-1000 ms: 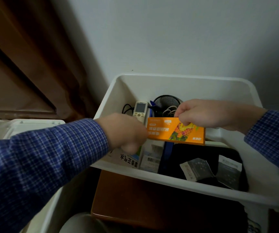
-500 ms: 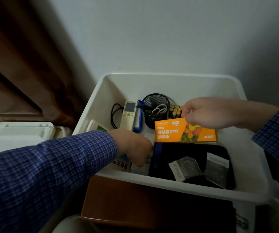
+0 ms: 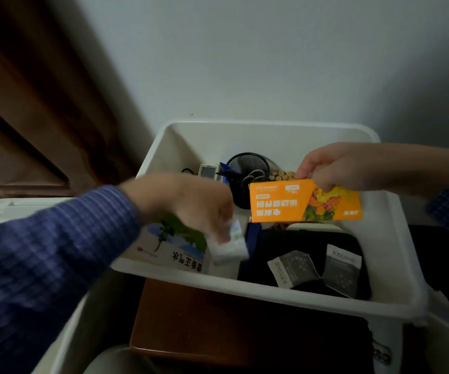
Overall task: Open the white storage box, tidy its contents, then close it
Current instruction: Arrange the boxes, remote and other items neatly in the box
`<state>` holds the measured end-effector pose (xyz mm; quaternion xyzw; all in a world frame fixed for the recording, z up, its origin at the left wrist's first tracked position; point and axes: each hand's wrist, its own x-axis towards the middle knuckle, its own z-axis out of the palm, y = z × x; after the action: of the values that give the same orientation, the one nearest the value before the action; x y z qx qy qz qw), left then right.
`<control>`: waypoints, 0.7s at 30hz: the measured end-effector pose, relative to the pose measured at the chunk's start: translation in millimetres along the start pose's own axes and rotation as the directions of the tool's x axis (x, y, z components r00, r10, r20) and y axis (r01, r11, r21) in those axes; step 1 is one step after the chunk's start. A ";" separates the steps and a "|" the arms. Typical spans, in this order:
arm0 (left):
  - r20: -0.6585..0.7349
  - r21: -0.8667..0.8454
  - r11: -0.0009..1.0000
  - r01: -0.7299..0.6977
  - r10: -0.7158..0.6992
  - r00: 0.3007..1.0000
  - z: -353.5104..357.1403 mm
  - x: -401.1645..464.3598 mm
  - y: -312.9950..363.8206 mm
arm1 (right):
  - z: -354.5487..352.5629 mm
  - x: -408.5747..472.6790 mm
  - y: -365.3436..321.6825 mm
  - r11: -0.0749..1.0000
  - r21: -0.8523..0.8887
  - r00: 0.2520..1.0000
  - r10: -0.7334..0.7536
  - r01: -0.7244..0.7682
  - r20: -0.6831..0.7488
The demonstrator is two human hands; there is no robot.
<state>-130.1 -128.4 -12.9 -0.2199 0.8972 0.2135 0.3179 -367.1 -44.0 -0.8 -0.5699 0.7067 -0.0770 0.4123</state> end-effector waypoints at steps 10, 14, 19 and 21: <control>-0.189 -0.417 0.907 -0.065 -0.017 0.982 32.7 23.5 52.4 | -27.2 -26.2 13.5 0.999 -0.032 1.000 -0.017 0.017 0.009; -0.188 -0.374 0.927 -0.023 -0.051 0.981 46.2 20.9 61.2 | -6.9 -27.1 12.8 0.979 -0.205 0.972 0.035 0.013 0.233; -0.075 -0.350 0.931 0.100 -0.135 0.988 29.3 -10.5 29.5 | 19.3 -25.0 8.0 0.899 -0.415 0.913 0.045 0.141 0.407; -0.198 -0.356 0.921 0.160 -0.241 0.950 18.5 -15.9 10.6 | 26.7 -27.6 4.8 0.855 -0.487 0.889 0.070 0.180 0.452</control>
<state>-115.7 -106.0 -12.8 -0.3860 0.8518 0.3012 0.1864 -352.5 -8.8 -7.2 -0.6816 0.5677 0.2384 0.3953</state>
